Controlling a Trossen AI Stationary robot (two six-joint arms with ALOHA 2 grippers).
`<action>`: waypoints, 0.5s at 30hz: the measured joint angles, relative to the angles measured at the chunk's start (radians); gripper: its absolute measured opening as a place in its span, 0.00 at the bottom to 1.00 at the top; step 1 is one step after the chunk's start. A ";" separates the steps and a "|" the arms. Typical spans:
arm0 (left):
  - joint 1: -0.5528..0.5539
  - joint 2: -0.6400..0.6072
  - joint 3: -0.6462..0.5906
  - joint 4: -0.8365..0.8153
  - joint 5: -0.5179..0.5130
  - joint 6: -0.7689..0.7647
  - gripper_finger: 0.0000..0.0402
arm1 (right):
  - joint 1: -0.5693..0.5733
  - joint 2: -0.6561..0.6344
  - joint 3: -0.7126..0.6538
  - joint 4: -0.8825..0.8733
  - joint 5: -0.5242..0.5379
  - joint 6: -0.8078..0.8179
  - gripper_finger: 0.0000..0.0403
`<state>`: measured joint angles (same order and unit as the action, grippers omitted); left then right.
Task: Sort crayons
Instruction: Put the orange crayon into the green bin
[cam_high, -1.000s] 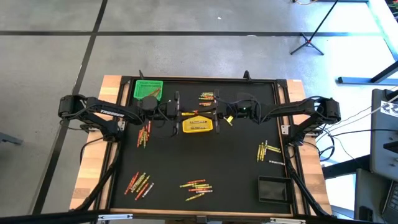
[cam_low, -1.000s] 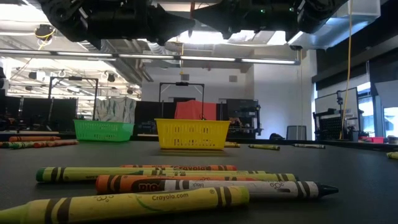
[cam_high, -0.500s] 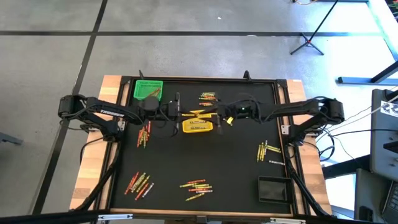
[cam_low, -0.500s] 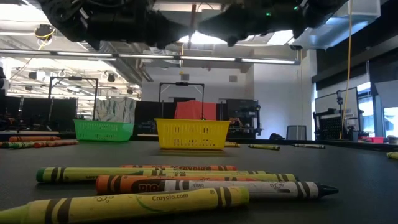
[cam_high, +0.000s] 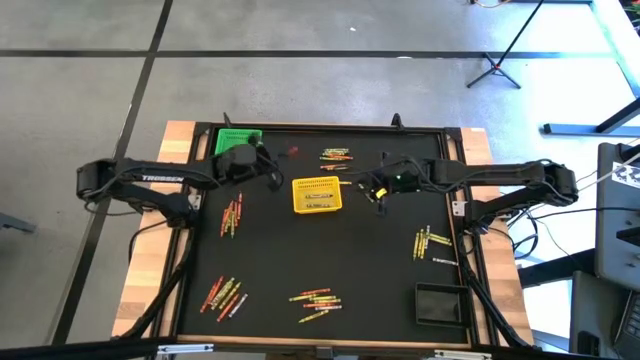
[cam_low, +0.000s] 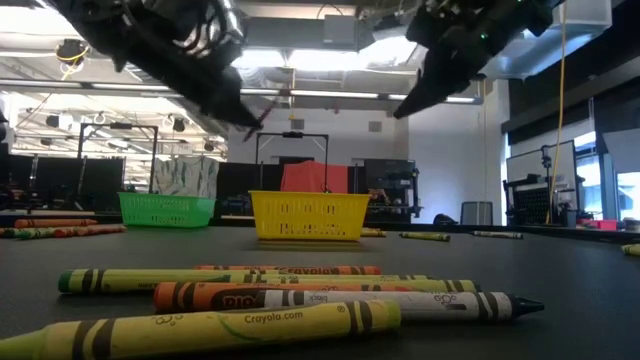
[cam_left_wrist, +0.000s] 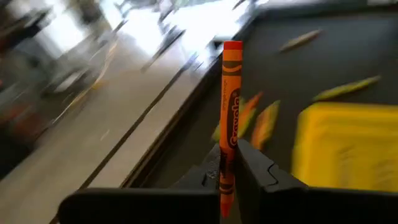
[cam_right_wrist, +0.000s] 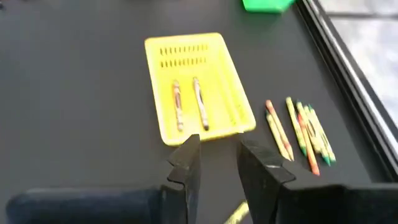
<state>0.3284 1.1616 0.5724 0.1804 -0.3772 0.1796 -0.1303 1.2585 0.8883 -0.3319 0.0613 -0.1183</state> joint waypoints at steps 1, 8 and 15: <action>0.022 -0.009 0.000 -0.036 -0.032 -0.016 0.02 | 0.000 0.003 0.000 -0.004 0.007 0.006 0.25; 0.196 0.003 0.000 -0.223 -0.163 -0.105 0.02 | -0.001 0.031 0.000 -0.003 0.029 0.015 0.25; 0.350 0.033 -0.001 -0.353 -0.155 -0.152 0.02 | -0.001 0.032 0.000 -0.002 0.029 0.017 0.25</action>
<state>0.6779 1.1942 0.5716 -0.1725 -0.5324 0.0276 -0.1313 1.2903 0.8883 -0.3336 0.0906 -0.1018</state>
